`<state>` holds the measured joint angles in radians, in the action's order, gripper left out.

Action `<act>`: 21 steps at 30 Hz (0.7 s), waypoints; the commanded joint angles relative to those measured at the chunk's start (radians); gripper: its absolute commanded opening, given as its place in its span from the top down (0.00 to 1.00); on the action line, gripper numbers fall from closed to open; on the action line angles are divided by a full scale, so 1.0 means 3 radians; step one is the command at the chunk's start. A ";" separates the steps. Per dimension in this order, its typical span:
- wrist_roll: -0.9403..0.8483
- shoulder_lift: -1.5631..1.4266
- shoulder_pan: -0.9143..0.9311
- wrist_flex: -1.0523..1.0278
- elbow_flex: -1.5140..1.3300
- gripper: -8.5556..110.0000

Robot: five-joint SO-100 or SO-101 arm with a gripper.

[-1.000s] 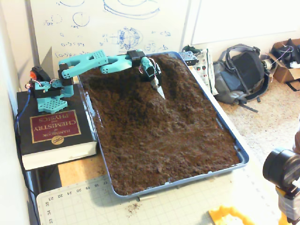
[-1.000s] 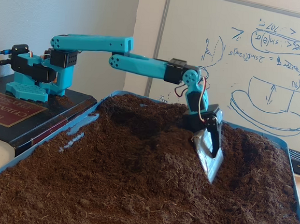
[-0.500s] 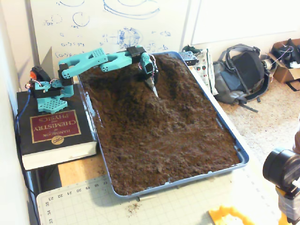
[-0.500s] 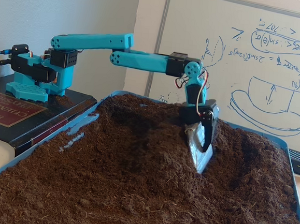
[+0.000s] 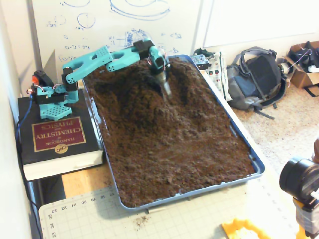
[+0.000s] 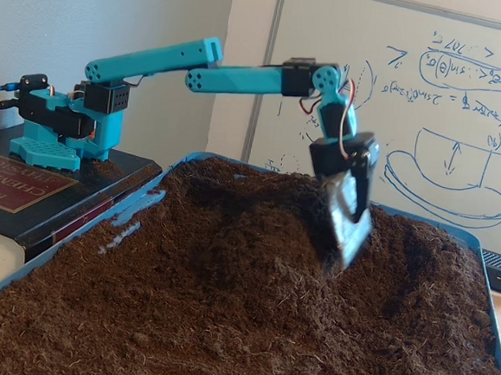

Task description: Build a berm.

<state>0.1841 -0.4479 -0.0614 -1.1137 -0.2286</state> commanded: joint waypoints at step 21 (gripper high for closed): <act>0.0552 0.1043 -0.1053 0.2127 0.0066 0.93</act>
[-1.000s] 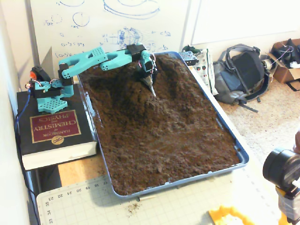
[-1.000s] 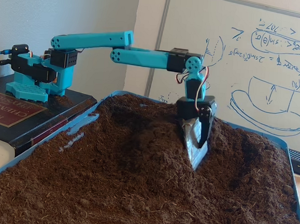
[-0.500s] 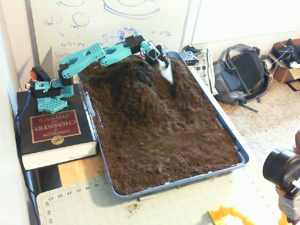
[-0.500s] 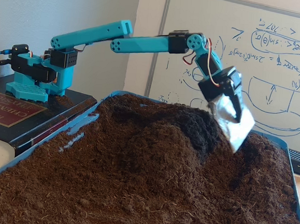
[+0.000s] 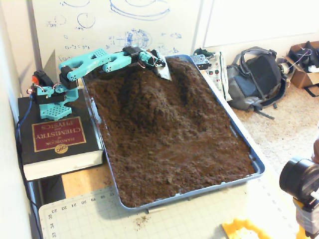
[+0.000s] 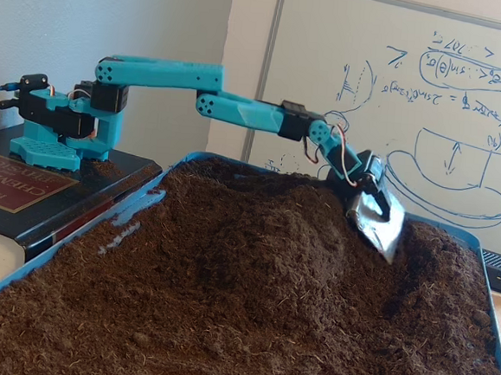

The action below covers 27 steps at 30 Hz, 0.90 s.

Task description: Build a berm.

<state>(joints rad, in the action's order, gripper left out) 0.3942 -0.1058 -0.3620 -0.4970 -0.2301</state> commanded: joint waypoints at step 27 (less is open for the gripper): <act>-0.0665 -0.0752 0.0373 -0.1984 0.0056 0.93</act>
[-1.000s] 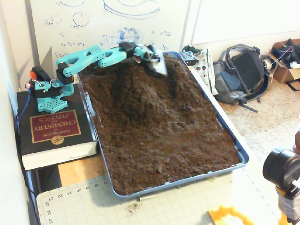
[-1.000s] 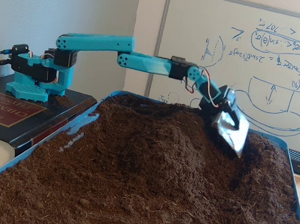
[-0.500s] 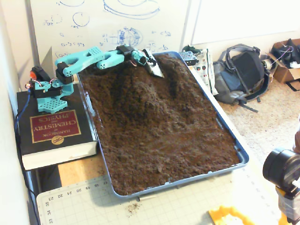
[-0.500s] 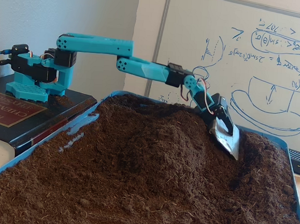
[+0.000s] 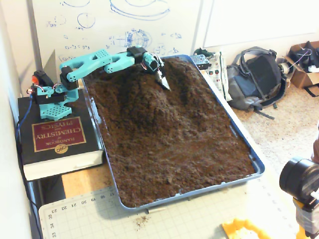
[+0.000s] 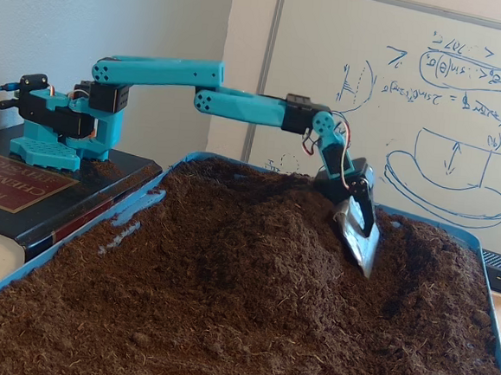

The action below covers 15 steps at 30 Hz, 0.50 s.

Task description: Build a berm.

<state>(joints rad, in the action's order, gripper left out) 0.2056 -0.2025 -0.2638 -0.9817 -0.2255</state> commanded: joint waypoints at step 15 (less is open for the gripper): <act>0.0005 -0.0762 0.0041 -0.1161 0.0051 0.93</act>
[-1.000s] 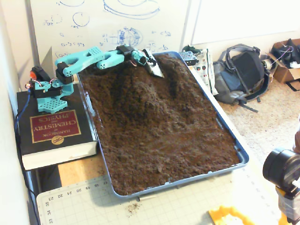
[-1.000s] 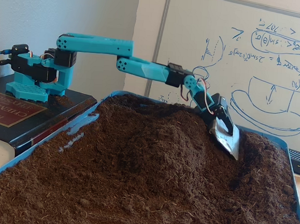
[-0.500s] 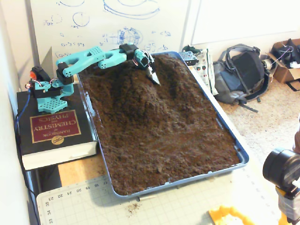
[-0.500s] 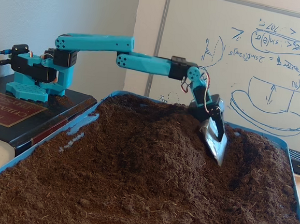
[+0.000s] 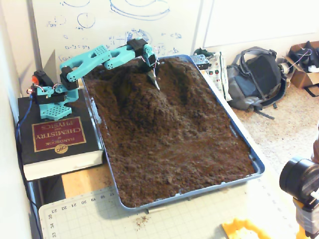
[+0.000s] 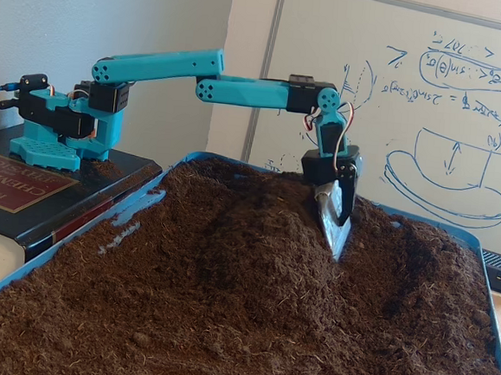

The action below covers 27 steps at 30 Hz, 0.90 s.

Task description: Build a berm.

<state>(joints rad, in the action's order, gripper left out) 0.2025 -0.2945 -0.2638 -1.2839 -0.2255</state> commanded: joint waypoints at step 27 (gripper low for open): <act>0.0562 -0.0516 0.1202 0.2669 -0.0026 0.93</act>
<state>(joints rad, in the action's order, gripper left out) 0.3605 -0.3482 0.0629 -0.5538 -0.2516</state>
